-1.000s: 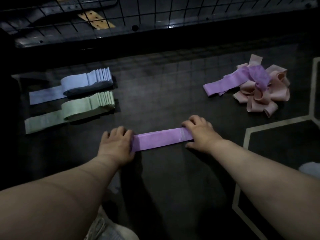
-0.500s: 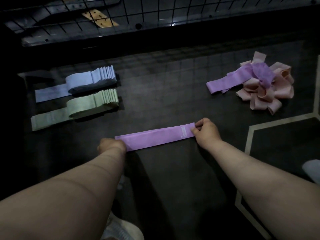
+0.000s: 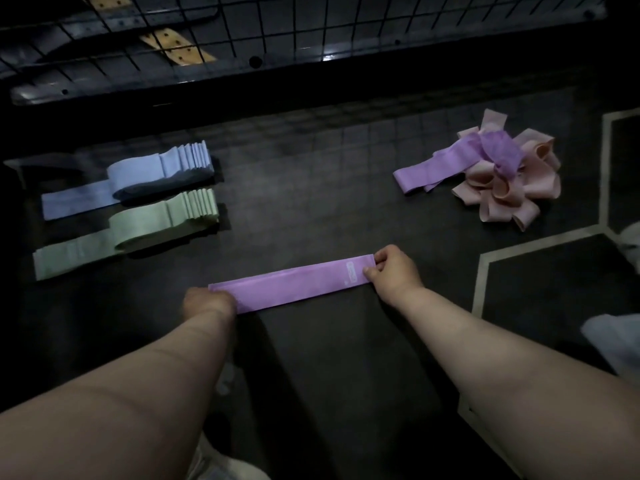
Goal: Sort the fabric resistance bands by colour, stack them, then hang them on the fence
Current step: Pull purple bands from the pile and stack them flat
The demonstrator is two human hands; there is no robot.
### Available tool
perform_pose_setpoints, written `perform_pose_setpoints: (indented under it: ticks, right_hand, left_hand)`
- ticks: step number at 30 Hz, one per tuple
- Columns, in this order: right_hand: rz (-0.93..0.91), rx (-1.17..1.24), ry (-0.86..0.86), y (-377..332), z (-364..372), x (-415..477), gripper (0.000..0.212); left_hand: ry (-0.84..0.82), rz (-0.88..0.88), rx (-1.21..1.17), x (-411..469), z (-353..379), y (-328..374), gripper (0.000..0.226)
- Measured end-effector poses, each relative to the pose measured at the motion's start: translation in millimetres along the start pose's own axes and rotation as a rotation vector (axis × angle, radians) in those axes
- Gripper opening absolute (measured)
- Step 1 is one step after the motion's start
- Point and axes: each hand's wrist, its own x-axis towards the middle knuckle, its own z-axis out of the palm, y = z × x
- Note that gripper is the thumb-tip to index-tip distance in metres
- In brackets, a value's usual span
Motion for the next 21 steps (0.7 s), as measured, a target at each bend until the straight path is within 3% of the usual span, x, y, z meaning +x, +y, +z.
perform_pose_setpoints:
  ticks: [4,8,11,13,15,18,21]
  right_hand:
    - [-0.020,-0.001,0.036,-0.1,-2.2,1.1,0.032]
    - [-0.066,-0.176,0.108,-2.1,-17.7,7.7,0.039]
    - [-0.129,-0.351,0.116,-5.5,-37.5,23.9,0.048]
    - [-0.147,-0.410,0.077,-10.3,-54.2,40.0,0.051]
    - [-0.180,-0.449,0.035,-14.7,-70.7,56.6,0.051]
    - [-0.248,-0.506,0.010,-18.8,-87.8,80.5,0.050]
    - [-0.252,-0.555,-0.013,-21.8,-93.7,97.0,0.055]
  left_hand:
    - [0.111,0.049,0.257,-23.5,-3.2,18.7,0.055]
    - [0.152,0.280,0.271,-52.8,11.4,51.4,0.052]
    - [0.085,0.468,0.218,-79.3,31.2,93.4,0.044]
    - [-0.041,0.602,0.178,-95.8,50.1,126.6,0.037]
    - [-0.270,0.674,0.024,-111.1,70.0,157.9,0.028]
    - [-0.707,0.573,-0.268,-139.8,92.3,192.6,0.015]
    - [-0.881,0.433,-0.415,-150.5,107.2,206.5,0.011]
